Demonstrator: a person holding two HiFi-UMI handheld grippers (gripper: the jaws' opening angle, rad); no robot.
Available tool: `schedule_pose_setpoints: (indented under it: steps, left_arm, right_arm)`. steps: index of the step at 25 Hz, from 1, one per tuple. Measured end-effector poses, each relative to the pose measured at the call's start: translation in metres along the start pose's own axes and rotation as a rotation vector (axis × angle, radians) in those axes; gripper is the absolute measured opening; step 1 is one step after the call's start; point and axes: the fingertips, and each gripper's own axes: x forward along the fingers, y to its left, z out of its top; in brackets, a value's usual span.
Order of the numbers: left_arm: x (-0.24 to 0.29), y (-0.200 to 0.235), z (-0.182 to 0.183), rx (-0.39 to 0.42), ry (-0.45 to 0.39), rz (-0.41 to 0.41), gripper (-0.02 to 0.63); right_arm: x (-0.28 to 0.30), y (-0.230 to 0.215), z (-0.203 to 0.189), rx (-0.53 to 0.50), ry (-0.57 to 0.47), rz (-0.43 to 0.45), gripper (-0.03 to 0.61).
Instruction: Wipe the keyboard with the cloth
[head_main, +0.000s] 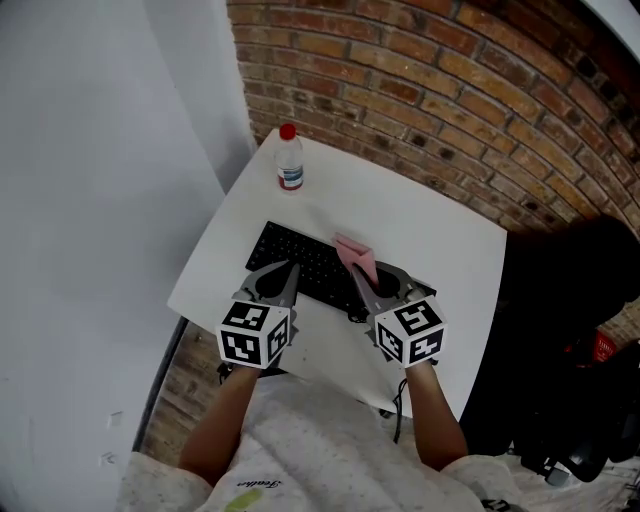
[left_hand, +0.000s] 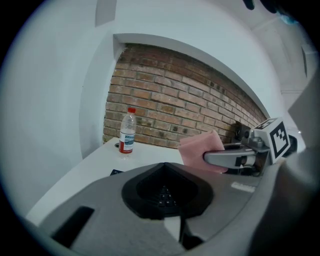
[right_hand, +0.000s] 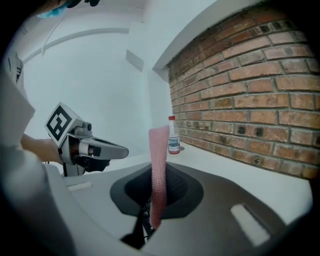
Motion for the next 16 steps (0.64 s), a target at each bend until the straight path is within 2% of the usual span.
schedule_pose_setpoints:
  steps: [16]
  left_arm:
    - [-0.005, -0.010, -0.011, 0.004, 0.012, -0.008, -0.003]
  right_arm:
    - [-0.008, 0.007, -0.008, 0.026, -0.005, 0.002, 0.021]
